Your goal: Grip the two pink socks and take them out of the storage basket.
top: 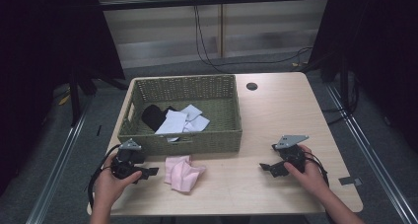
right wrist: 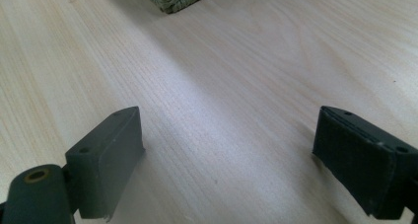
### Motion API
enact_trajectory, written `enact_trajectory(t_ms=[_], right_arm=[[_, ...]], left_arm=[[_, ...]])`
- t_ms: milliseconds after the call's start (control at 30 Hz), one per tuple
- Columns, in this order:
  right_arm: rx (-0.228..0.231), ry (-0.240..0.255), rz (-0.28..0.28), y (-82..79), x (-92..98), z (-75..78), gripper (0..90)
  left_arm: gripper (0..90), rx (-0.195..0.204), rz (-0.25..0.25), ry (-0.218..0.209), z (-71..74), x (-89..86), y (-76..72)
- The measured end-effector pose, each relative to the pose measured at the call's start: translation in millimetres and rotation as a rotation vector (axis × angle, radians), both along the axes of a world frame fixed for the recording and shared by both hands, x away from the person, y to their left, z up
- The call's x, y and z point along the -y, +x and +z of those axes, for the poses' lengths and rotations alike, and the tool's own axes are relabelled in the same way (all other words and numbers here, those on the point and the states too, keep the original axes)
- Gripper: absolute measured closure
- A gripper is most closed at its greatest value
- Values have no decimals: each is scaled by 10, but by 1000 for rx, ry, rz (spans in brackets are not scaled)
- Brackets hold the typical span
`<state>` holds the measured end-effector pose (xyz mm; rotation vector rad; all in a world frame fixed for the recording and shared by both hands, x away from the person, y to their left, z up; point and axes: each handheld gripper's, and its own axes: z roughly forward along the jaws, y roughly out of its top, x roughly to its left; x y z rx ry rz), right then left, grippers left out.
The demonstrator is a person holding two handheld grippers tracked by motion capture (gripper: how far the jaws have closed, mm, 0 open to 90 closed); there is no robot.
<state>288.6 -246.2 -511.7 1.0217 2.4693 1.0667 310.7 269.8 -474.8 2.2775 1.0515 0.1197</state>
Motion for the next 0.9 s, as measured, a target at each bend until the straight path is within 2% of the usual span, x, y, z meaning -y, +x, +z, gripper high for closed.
enact_trajectory(t_ms=[100, 200, 300, 467, 500, 633, 700, 767, 800, 900], right_arm=[[0, 0, 0, 0, 0, 0, 108], [0, 0, 0, 0, 0, 0, 108], [0, 0, 0, 0, 0, 0, 108], [0, 0, 0, 0, 0, 0, 108], [0, 0, 0, 0, 0, 0, 108], [1, 0, 1, 1, 0, -1, 108], [0, 0, 0, 0, 0, 0, 108], [3, 0, 2, 2, 0, -2, 108], [2, 0, 2, 1, 0, -1, 108], [2, 0, 2, 1, 0, -1, 107]], left_arm=[[230, 7, -6, -4, -29, -11, 0], [207, 13, -24, 32, -66, -1, -2], [190, 12, -30, 40, -104, 0, -13], [176, 29, -19, 25, -143, -42, -19], [176, 39, -20, 20, -152, -48, -31], [165, 80, -36, 48, -174, -50, -54], [155, 136, -35, 54, -214, -52, -85], [150, 160, -32, 51, -235, -60, -105], [149, 163, -29, 40, -244, -62, -111], [146, 161, -30, 42, -242, -64, -112]])
